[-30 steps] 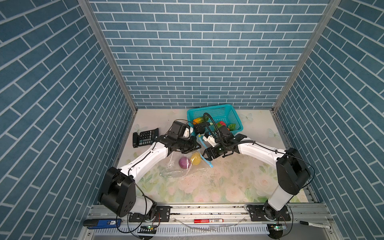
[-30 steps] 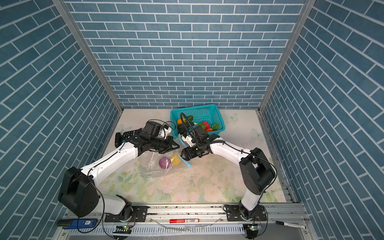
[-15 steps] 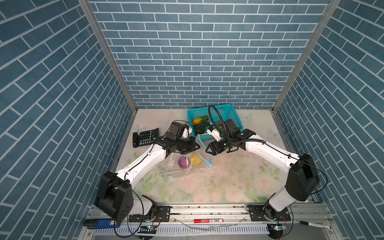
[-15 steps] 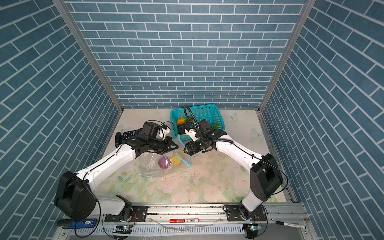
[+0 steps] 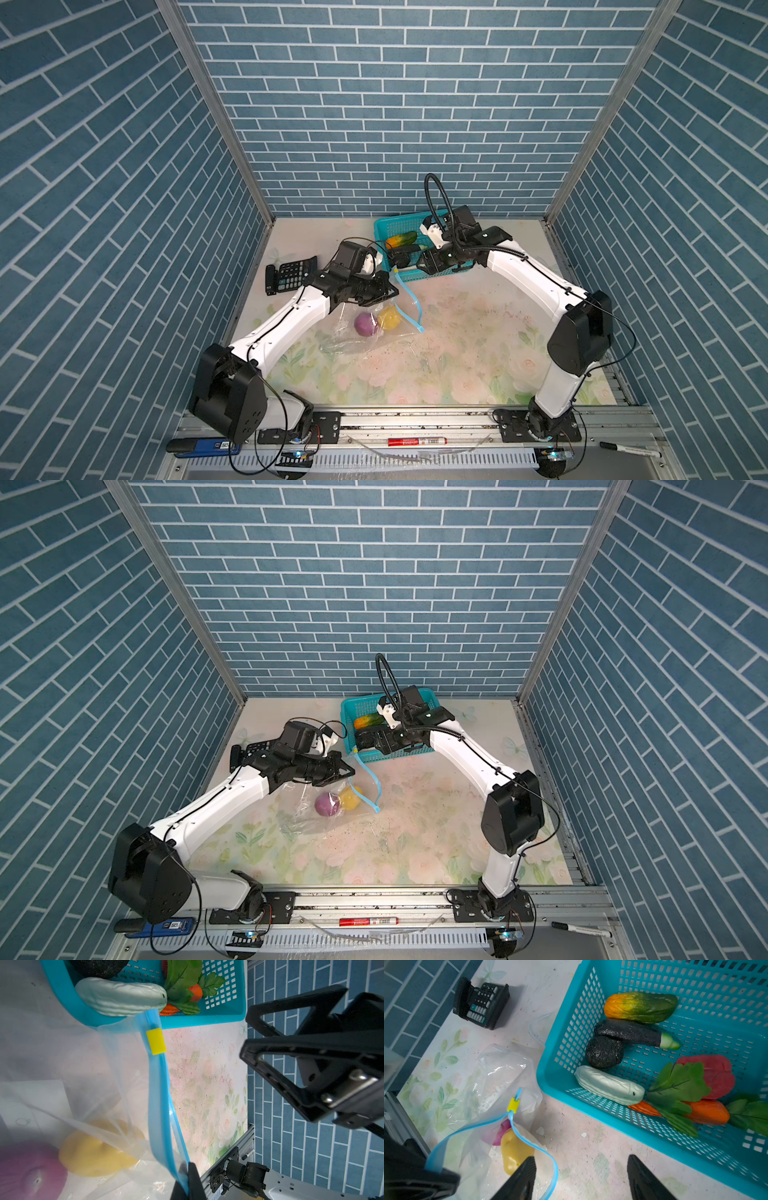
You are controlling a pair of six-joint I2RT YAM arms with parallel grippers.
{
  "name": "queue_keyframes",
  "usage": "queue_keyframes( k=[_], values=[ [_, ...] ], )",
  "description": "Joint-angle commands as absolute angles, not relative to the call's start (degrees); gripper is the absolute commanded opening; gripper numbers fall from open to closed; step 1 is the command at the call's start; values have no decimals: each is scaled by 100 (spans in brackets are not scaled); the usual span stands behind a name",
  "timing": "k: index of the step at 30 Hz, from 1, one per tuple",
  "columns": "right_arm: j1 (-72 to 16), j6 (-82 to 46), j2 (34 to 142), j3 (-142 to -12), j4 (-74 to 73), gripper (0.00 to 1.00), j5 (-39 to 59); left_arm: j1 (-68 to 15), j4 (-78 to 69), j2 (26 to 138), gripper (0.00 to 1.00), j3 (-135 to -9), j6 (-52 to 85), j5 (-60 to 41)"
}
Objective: Place the food in the zip-top bag and seal the zipper
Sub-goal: 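Raise the right gripper back over the teal basket while the left holds the bag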
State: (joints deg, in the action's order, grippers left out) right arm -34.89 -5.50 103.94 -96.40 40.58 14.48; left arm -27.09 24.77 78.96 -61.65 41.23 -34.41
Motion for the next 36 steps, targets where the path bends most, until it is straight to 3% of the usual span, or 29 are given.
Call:
queue_keyframes(
  k=[1, 12, 17, 27, 36],
  values=[
    [-3426, -270, 10701, -10130, 4507, 71, 1348, -2639, 2584, 7933, 0, -6349, 3936, -3568],
    [-3299, -1, 11839, -11515, 5429, 70, 1409, -2579, 2791, 8008, 0, -6554, 3706, -3718],
    [-3236, -896, 12463, -12518, 5991, 67, 1513, -2549, 2948, 7967, 0, -6591, 3589, -3709],
    [-3441, -2772, 12524, -12471, 5623, 71, 819, -2487, 3010, 7901, 0, -6568, 3472, -3717],
    [-3569, -3340, 12885, -12445, 5621, 77, 563, -2409, 2931, 7658, 0, -6314, 3463, -3720]
  ],
)
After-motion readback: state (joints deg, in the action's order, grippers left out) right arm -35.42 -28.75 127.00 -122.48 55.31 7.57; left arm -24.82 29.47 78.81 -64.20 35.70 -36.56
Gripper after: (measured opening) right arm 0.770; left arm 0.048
